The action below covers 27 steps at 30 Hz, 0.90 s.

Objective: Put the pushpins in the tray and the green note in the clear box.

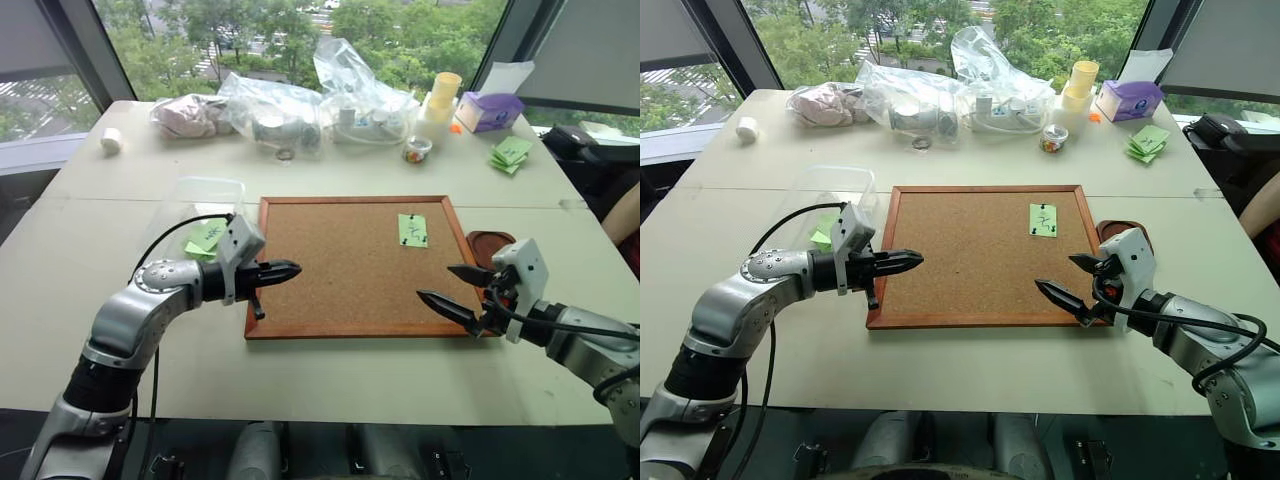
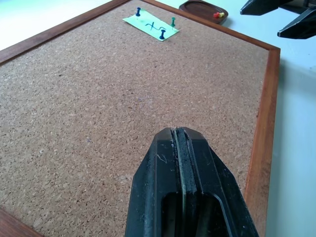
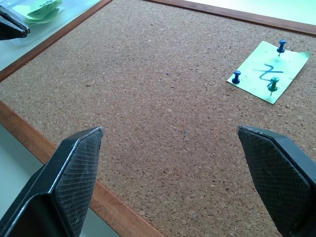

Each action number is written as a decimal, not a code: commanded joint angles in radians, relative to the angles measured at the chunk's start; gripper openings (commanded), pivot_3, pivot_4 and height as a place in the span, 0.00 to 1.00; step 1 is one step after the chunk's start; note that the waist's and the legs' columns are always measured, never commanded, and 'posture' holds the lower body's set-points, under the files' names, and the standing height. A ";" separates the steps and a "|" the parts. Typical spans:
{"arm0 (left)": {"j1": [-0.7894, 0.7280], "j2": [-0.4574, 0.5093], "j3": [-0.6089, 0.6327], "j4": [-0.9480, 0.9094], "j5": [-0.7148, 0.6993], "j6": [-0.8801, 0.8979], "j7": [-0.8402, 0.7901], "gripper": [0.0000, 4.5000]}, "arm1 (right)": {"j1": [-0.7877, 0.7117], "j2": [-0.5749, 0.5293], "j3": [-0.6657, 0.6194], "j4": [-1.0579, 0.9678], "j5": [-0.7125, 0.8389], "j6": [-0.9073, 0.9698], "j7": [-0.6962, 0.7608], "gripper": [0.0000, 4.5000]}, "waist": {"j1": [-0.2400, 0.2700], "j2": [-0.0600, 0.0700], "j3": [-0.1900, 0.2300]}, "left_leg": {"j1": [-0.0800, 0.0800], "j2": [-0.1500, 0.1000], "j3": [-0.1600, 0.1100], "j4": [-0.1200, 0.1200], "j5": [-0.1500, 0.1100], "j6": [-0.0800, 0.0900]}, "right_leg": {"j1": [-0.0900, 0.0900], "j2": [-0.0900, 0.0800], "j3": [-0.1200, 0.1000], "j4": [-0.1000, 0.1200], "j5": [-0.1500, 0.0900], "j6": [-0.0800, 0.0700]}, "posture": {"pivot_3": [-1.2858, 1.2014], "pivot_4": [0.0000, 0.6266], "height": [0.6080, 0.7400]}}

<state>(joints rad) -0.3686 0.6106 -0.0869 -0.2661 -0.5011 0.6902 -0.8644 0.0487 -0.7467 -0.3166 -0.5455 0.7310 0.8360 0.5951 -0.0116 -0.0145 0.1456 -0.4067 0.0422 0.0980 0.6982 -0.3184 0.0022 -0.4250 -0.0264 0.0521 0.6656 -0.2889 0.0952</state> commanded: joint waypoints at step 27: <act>-0.321 -0.224 -0.256 0.480 0.349 -0.086 0.023 0.01 | -0.733 0.233 0.248 0.942 -0.447 -0.390 -0.099 1.00 | -0.005 0.001 0.000 | -0.001 -0.002 0.003 0.000 0.003 -0.005 | -0.002 -0.001 0.001 0.000 0.001 0.002 | 0.52 0.24 0.99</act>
<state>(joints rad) -0.7035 0.3789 -0.3265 0.2211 -0.1726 0.5984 -0.8285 -0.6567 -0.5175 -0.0662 0.3787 0.2986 0.4784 0.4780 -0.0163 -0.0132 0.1459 -0.4077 0.0402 0.1014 0.6982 -0.3149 -0.0031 -0.4272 -0.0276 0.0535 0.6657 -0.2878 0.0971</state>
